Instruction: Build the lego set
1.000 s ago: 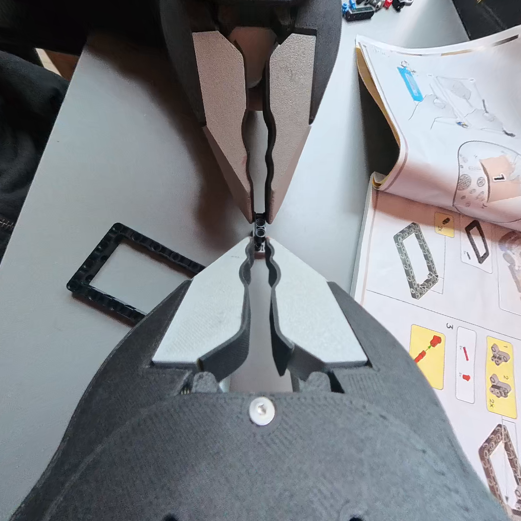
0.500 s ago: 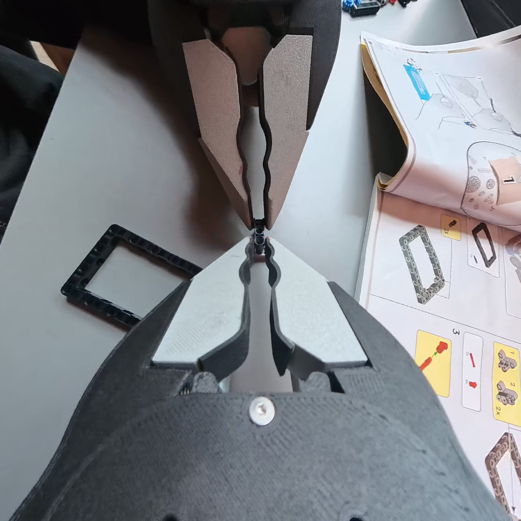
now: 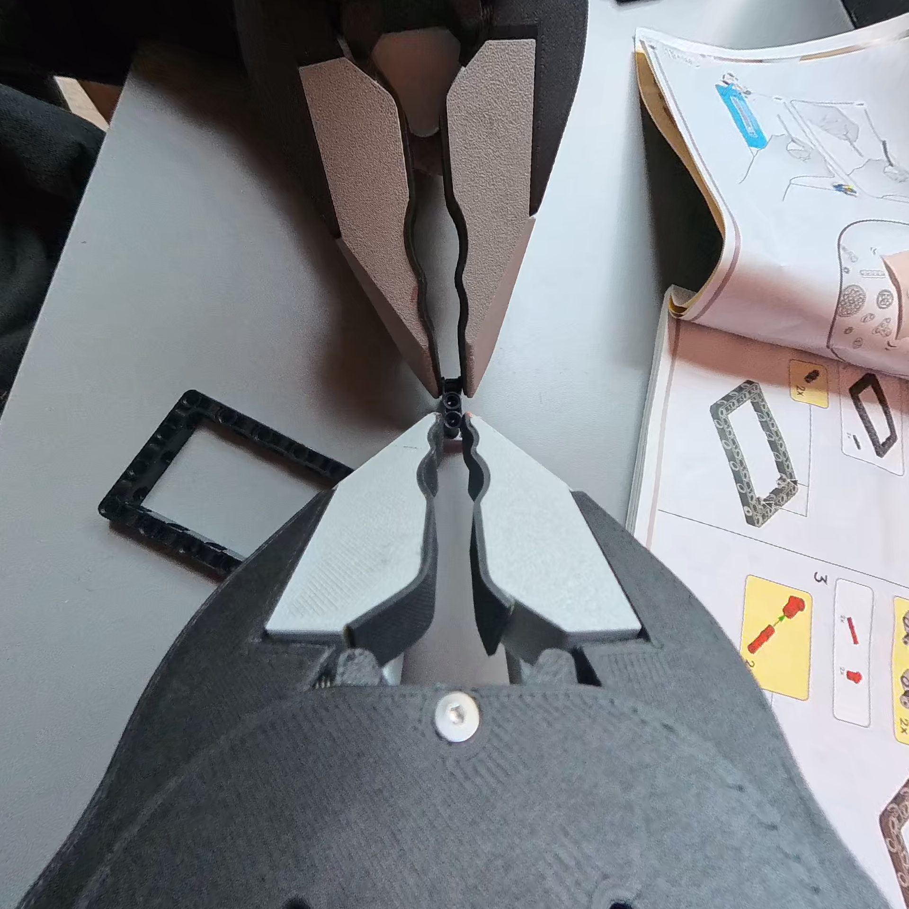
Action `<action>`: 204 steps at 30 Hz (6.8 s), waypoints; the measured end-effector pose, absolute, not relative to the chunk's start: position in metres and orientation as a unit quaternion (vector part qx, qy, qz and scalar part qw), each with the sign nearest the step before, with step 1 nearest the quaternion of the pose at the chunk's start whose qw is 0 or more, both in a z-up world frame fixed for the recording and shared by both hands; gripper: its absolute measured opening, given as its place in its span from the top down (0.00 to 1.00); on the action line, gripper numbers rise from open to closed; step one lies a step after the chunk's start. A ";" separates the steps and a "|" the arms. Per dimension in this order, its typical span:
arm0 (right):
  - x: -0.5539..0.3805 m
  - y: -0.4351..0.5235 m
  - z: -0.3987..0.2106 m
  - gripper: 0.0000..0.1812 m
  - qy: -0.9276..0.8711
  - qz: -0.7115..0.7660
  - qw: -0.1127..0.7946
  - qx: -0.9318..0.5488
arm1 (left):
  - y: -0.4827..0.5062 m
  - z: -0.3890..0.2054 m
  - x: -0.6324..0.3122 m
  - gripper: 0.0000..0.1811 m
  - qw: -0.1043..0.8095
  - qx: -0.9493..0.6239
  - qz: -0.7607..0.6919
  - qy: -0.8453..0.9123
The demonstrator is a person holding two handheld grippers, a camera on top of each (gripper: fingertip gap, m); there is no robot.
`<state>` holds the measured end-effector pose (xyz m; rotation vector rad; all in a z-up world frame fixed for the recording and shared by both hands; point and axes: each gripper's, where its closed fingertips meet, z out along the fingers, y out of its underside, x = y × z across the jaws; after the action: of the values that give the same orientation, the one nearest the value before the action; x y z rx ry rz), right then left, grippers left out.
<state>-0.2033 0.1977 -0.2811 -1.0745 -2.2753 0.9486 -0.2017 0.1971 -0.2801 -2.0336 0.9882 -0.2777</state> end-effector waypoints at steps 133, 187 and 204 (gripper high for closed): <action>-0.198 0.242 -0.295 0.88 -0.793 0.322 0.246 -0.456 | 0.180 -0.213 -0.267 0.94 0.484 -0.820 -0.102 0.288; 0.064 0.289 -0.105 0.74 -0.483 0.386 0.534 -0.577 | -0.023 -0.133 -0.447 0.87 0.693 -0.693 -0.165 -0.112; -0.012 0.258 -0.200 0.79 -0.546 0.413 0.440 -0.581 | 0.066 -0.218 -0.355 0.90 0.514 -0.844 -0.138 0.058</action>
<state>-0.0119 0.2575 -0.1997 -1.4435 -1.3564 1.0251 -0.3546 0.0656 -0.2183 -2.0292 0.1394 -0.3312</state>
